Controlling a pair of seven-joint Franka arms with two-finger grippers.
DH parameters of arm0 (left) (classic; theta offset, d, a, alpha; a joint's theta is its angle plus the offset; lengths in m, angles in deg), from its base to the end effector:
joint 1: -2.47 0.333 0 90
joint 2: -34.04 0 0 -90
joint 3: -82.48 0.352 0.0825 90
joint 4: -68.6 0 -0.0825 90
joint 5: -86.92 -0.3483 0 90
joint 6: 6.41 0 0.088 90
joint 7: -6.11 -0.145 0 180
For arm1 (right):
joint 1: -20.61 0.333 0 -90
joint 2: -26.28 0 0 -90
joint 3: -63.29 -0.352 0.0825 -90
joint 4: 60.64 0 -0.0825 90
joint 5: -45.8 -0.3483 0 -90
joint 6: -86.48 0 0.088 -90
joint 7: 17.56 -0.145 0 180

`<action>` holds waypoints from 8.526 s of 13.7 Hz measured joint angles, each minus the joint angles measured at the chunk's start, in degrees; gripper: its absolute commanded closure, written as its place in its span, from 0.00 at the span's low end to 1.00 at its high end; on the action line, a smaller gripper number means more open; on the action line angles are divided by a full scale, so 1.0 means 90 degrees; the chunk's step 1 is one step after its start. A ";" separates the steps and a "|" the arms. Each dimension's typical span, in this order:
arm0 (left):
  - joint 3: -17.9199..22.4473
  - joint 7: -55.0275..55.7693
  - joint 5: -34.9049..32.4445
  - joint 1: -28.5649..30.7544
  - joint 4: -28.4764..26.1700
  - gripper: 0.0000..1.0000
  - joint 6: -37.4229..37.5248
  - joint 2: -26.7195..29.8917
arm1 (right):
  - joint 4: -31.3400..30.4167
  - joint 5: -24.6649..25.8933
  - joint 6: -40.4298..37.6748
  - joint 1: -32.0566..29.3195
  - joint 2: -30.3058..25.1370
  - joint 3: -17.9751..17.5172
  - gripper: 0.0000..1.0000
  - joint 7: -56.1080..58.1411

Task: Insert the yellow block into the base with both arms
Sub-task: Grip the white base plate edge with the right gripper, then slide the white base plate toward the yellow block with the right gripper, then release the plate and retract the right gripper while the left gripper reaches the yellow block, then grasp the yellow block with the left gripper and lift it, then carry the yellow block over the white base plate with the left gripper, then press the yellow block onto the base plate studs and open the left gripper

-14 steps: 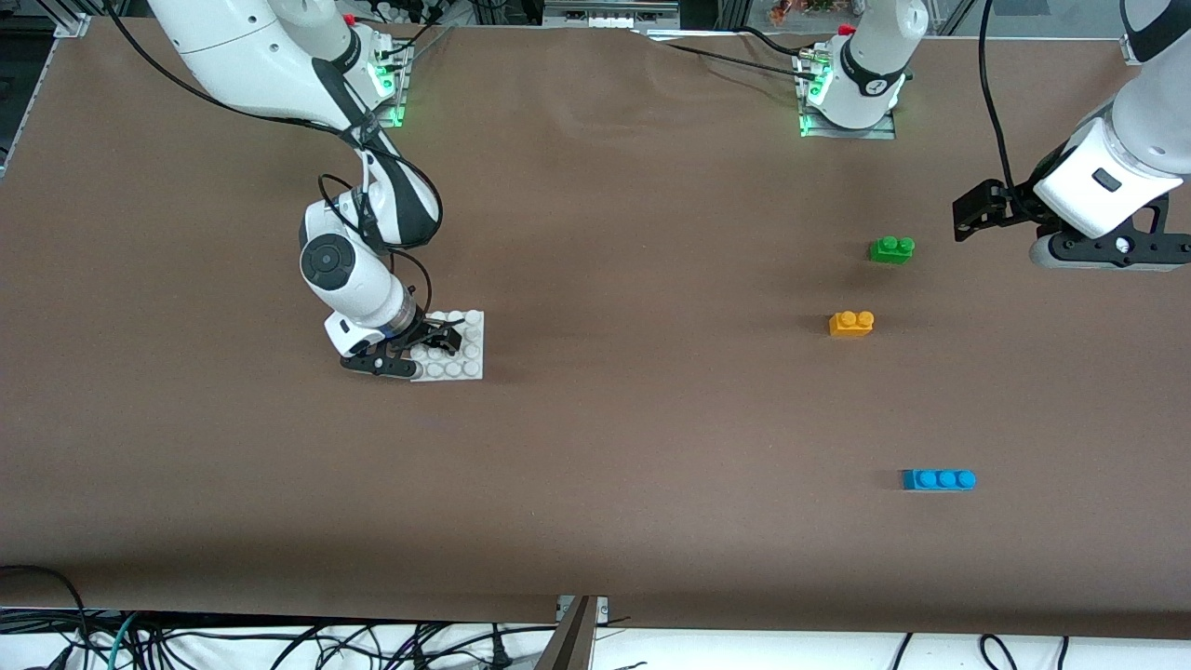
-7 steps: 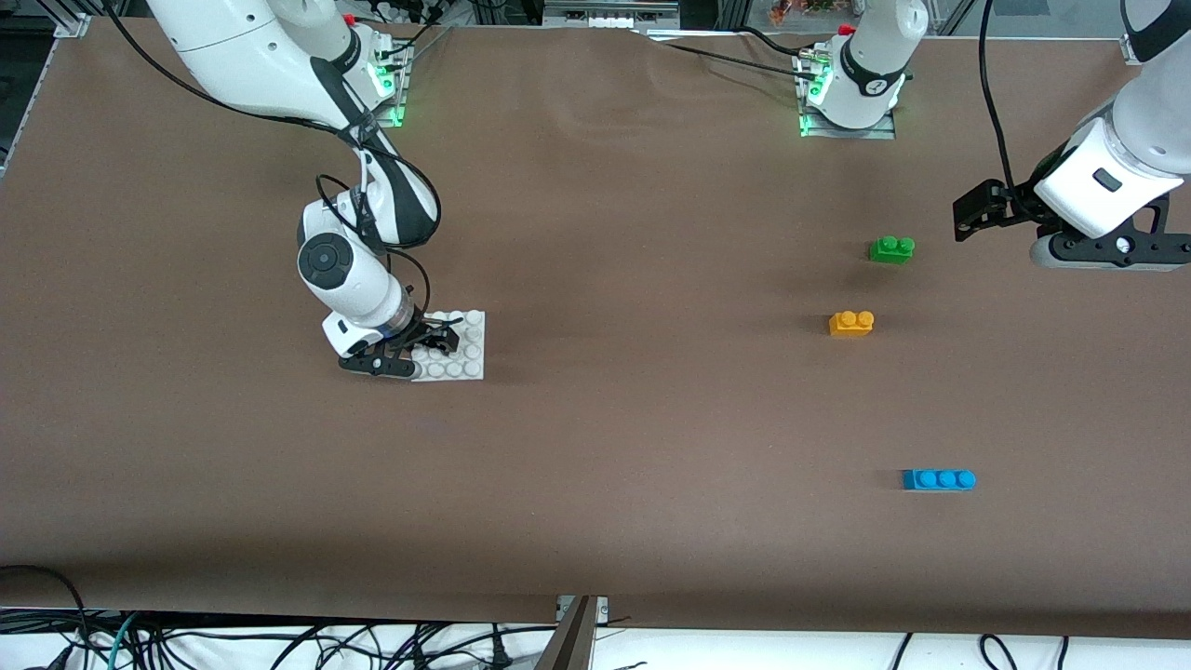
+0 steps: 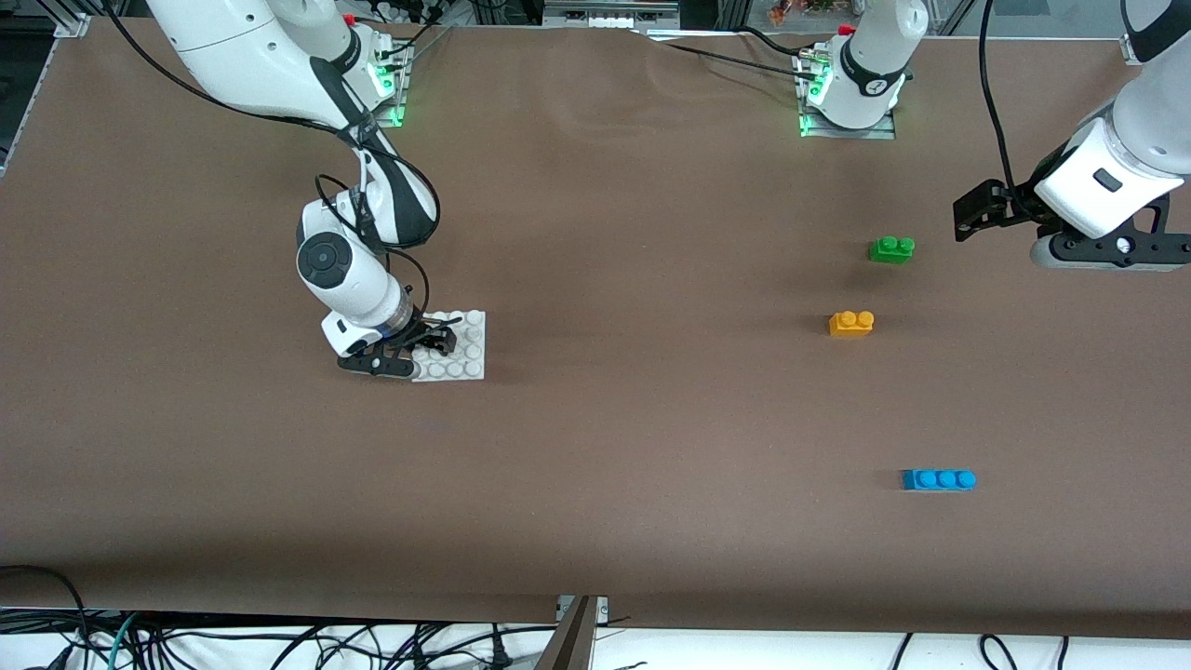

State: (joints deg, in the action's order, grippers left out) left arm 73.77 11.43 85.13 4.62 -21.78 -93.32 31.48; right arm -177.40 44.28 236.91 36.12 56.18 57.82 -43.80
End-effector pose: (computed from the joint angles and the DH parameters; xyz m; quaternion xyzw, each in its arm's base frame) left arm 0.5197 -0.0532 0.5924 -0.9985 0.0109 0.0508 0.0176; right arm 0.5656 0.2146 0.2138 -0.9969 0.0642 -0.0188 0.0415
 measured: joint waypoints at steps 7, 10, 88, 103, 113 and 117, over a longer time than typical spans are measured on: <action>0.0001 0.0000 0.0000 0.0000 0.0000 0.00 0.0000 -0.0001 | 0.0286 0.0000 0.0190 0.0721 0.0210 -0.0024 0.37 -0.0580; 0.0001 0.0000 0.0000 0.0000 0.0000 0.00 0.0000 -0.0001 | 0.0659 0.0028 0.0188 0.1093 0.0447 -0.0007 0.37 -0.1159; -0.0389 -0.0137 -0.0470 0.0277 -0.4220 0.84 -0.5882 -0.1702 | 0.2725 0.0541 -0.7063 -0.0960 -0.3552 0.0637 0.01 0.2656; -0.1381 0.3211 -0.0459 -0.2093 0.0726 0.84 -0.2730 -0.3984 | 0.2747 0.0475 -0.7027 -0.0970 -0.3536 0.0673 0.01 0.2653; -0.1115 0.3715 -0.0459 -0.2649 0.1285 0.84 -0.2754 -0.4860 | 0.2750 0.0470 -0.6947 -0.0970 -0.3499 0.0674 0.01 0.2653; -0.1115 0.3696 -0.0459 -0.2656 0.1285 0.84 -0.2765 -0.4898 | 0.2750 0.0470 -0.6941 -0.0970 -0.3483 0.0674 0.01 0.2653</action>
State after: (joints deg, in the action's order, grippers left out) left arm 63.73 44.69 80.99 -19.28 -10.21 -118.21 -12.60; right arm -152.65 48.51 174.44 27.40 24.83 63.89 -19.92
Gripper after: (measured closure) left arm 0.379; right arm 0.009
